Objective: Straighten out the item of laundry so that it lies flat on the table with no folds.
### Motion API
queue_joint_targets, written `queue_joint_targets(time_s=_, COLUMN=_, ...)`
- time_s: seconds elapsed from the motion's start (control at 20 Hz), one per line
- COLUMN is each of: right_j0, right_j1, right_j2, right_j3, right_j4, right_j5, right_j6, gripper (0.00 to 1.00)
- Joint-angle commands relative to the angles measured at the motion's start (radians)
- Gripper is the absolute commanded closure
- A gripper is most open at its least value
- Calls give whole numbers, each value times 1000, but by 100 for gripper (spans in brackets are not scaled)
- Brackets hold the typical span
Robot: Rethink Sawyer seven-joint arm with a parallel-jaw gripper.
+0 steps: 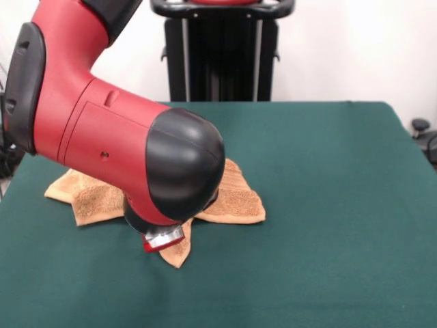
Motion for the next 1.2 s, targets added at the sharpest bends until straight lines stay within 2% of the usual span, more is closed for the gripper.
queue_joint_targets(time_s=0.05, right_j0=27, right_j1=165, right_j2=78, right_j3=-25, right_j4=75, right_j5=115, right_j6=261, gripper=0)
queue_joint_targets(time_s=0.3, right_j0=13, right_j1=198, right_j2=52, right_j3=-59, right_j4=67, right_j5=165, right_j6=284, gripper=0)
queue_joint_targets(time_s=0.5, right_j0=-11, right_j1=271, right_j2=1, right_j3=-149, right_j4=55, right_j5=211, right_j6=319, gripper=0)
queue_joint_targets(time_s=0.65, right_j0=-23, right_j1=295, right_j2=-29, right_j3=-186, right_j4=55, right_j5=250, right_j6=348, gripper=0)
queue_joint_targets(time_s=1.0, right_j0=-29, right_j1=333, right_j2=-68, right_j3=-243, right_j4=99, right_j5=350, right_j6=455, gripper=0)
queue_joint_targets(time_s=1.2, right_j0=-71, right_j1=427, right_j2=-182, right_j3=-371, right_j4=173, right_j5=464, right_j6=543, gripper=0)
